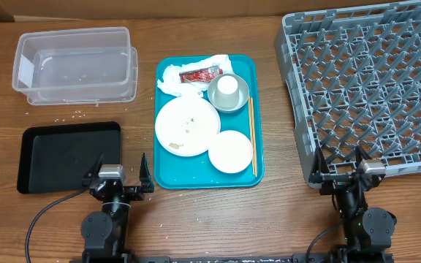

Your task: Sort waste into correct bins and load items into the dishwasher

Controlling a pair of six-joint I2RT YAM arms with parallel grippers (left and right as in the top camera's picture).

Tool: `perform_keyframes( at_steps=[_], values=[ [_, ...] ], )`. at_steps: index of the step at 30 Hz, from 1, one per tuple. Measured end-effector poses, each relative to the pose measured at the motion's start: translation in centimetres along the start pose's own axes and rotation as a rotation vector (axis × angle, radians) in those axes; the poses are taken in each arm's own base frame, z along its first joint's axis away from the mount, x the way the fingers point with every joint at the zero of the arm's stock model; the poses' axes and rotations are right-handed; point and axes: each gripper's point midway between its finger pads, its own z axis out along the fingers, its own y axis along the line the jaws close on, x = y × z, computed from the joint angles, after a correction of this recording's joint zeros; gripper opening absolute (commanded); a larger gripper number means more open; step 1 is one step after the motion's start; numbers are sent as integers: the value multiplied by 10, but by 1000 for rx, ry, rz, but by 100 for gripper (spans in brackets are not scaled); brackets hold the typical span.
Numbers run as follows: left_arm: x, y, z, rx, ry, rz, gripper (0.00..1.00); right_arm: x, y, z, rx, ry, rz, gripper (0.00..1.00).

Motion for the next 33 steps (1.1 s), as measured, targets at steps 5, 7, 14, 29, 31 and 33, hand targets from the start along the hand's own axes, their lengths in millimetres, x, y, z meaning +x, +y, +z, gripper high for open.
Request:
perform_keyframes(
  at_steps=[5, 7, 14, 29, 31, 33],
  values=[
    [0, 0, 0, 0, 0, 0, 100, 0, 0, 0, 0, 0, 0, 100],
    [0, 0, 0, 0, 0, 0, 100, 0, 0, 0, 0, 0, 0, 100],
    [0, 0, 0, 0, 0, 0, 100, 0, 0, 0, 0, 0, 0, 100],
    [-32, -65, -15, 408, -27, -490, 100, 0, 0, 0, 0, 0, 0, 100],
    [-54, -75, -23, 497, -84, -560, 100, 0, 0, 0, 0, -1, 0, 100],
    [-86, -83, -38, 596, -189, -572, 100, 0, 0, 0, 0, 1, 0, 100]
  ],
)
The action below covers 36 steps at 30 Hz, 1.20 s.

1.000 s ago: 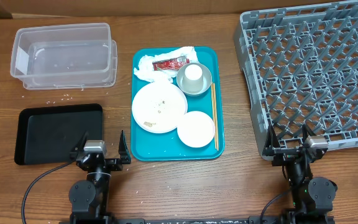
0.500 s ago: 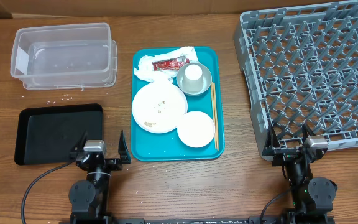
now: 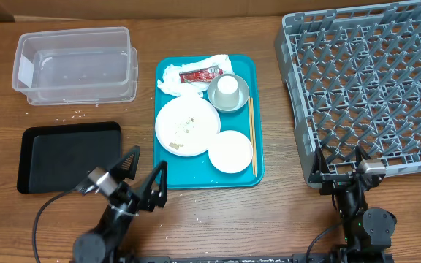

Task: Sort waste into correct bins and load items into the dishwasher
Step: 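Reach the left gripper to the white tissue on the teal tray and grasp it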

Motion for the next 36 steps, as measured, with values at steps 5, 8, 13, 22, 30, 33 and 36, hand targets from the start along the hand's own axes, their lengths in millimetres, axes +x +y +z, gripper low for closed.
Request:
perform_keyframes(
  at_steps=[5, 8, 13, 22, 30, 33, 36],
  values=[
    [-26, -31, -1, 96, -62, 28, 100, 0, 0, 0, 0, -1, 1, 100],
    [-25, -27, 4, 13, 31, 29, 100, 0, 0, 0, 0, 0, 0, 100],
    [-37, -25, 17, -163, 245, 50, 100, 0, 0, 0, -1, -1, -2, 100],
    [-55, -1, 70, -435, 796, -25, 100, 0, 0, 0, 0, -1, -2, 100],
    [-33, 38, 123, -488, 1074, -151, 100, 0, 0, 0, -1, 0, -2, 100],
    [-21, 56, 127, -604, 1189, -107, 100, 0, 0, 0, 0, 0, -2, 100],
    [-15, 78, 143, -718, 1242, 17, 100, 0, 0, 0, 0, -1, -2, 100]
  ],
)
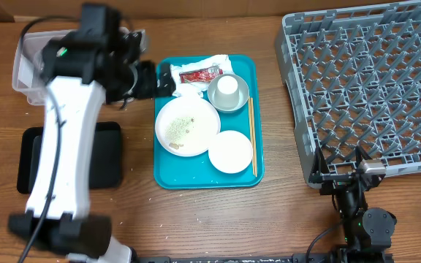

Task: Sort waste into correct bins and load items into the dishwasher
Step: 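Reach the left gripper to the white tissue on the teal tray and grasp it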

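Observation:
On the teal tray (168,179) lie a crumpled white napkin (177,86), a red sachet (199,74), a metal bowl (238,102) with a white cup (227,85) in it, a large crumb-strewn plate (187,126), a small white plate (230,151) and chopsticks (251,131). My left gripper (158,79) reaches over the tray's far left corner, open, its fingertips right beside the napkin. My right gripper (339,166) stands open at the near edge of the grey dishwasher rack (364,80).
A clear plastic bin (28,69) sits at the far left, partly hidden by my left arm. A black tray (31,157) lies in front of it, also crossed by the arm. The rack fills the right side.
My left arm has gone from low near the front edge, beside the tray's near left corner, to stretched out over the table with its gripper at the napkin. The right arm is unchanged.
Both grippers first rested open at the front edge, left by the black tray, right by the rack. Then the left gripper was turned toward the teal tray. Now it is at the tray's far left corner next to the napkin; nothing on the tray has moved.

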Controlling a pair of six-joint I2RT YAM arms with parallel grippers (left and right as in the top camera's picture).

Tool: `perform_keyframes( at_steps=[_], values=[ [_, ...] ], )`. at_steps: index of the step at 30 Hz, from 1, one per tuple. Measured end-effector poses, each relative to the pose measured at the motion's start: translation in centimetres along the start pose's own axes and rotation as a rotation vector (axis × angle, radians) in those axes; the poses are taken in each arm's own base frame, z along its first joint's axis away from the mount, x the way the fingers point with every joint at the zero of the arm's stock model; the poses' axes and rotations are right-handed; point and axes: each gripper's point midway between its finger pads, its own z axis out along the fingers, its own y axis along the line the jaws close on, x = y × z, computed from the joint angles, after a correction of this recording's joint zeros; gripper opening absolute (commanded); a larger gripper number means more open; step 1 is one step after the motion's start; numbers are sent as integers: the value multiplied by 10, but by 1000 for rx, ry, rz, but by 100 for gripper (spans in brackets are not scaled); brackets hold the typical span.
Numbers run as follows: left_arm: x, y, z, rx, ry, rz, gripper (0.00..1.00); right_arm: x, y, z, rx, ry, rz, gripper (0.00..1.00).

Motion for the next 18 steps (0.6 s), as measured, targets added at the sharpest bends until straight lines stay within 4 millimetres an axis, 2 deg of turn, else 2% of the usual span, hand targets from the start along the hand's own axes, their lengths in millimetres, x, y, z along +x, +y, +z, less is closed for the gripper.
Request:
perform_keyframes(
  at_steps=[5, 9, 13, 18],
  values=[
    [-45, 13, 39, -137, -78, 39, 100, 0, 0, 0, 0, 0, 0, 100],
    [-66, 19, 78, -154, -90, 38, 100, 0, 0, 0, 0, 0, 0, 100],
    [-70, 25, 125, -150, -39, 33, 100, 0, 0, 0, 0, 0, 0, 100],
    [-64, 32, 182, -136, 36, 29, 85, 0, 0, 0, 0, 0, 0, 100]
  ],
)
